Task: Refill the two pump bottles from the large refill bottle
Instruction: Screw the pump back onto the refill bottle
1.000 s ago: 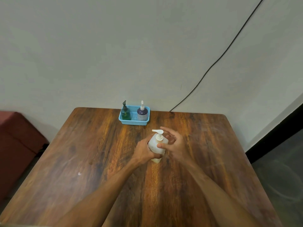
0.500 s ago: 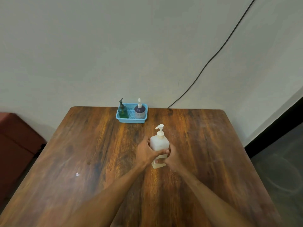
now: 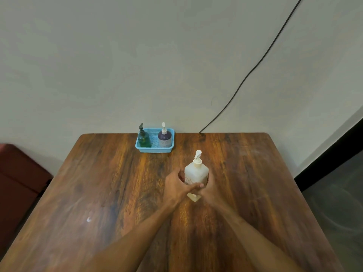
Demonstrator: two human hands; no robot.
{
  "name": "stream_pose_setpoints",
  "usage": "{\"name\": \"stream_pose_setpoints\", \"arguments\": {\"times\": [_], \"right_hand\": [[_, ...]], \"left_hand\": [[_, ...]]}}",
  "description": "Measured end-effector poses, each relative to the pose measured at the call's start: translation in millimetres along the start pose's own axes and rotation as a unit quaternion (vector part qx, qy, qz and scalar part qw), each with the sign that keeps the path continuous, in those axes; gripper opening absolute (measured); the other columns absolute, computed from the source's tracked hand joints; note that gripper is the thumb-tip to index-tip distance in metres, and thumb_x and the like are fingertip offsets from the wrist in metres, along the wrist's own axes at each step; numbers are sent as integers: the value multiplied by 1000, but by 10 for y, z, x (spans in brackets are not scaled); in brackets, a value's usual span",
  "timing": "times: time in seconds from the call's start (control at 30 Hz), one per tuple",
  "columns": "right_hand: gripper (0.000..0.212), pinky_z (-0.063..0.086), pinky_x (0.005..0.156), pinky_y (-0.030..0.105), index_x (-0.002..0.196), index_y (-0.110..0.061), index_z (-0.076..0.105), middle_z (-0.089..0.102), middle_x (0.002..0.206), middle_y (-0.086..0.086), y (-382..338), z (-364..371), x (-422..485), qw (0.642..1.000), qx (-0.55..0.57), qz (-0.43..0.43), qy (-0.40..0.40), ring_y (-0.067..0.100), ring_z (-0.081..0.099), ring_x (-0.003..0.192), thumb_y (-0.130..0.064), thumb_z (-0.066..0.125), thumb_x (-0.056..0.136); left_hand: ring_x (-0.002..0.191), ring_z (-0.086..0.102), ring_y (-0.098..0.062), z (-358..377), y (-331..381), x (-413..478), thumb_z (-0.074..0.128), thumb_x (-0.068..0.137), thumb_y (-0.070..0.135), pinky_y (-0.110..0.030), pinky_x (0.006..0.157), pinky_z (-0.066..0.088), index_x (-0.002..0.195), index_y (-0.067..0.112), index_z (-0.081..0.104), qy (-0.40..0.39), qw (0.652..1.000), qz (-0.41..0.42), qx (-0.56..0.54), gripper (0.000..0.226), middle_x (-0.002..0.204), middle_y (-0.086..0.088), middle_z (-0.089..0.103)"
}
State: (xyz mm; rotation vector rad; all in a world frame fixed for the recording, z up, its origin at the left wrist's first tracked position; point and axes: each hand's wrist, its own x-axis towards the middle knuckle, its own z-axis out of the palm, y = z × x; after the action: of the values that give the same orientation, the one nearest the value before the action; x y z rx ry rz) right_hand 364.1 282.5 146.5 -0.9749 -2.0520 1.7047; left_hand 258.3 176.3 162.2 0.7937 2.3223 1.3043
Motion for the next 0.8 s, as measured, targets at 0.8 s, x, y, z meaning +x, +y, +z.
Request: {"name": "stream_pose_setpoints", "arguments": {"times": [0.8], "right_hand": [[93, 60, 91, 46, 155, -36, 32, 53, 143, 1, 645, -1715, 1961, 992, -49, -33, 112, 19, 63, 116, 7, 70, 82]], "left_hand": [[105, 65, -7, 1920, 499, 2073, 81, 81, 18, -27, 83, 59, 136, 22, 53, -139, 981, 105, -88, 62, 120, 12, 65]]}}
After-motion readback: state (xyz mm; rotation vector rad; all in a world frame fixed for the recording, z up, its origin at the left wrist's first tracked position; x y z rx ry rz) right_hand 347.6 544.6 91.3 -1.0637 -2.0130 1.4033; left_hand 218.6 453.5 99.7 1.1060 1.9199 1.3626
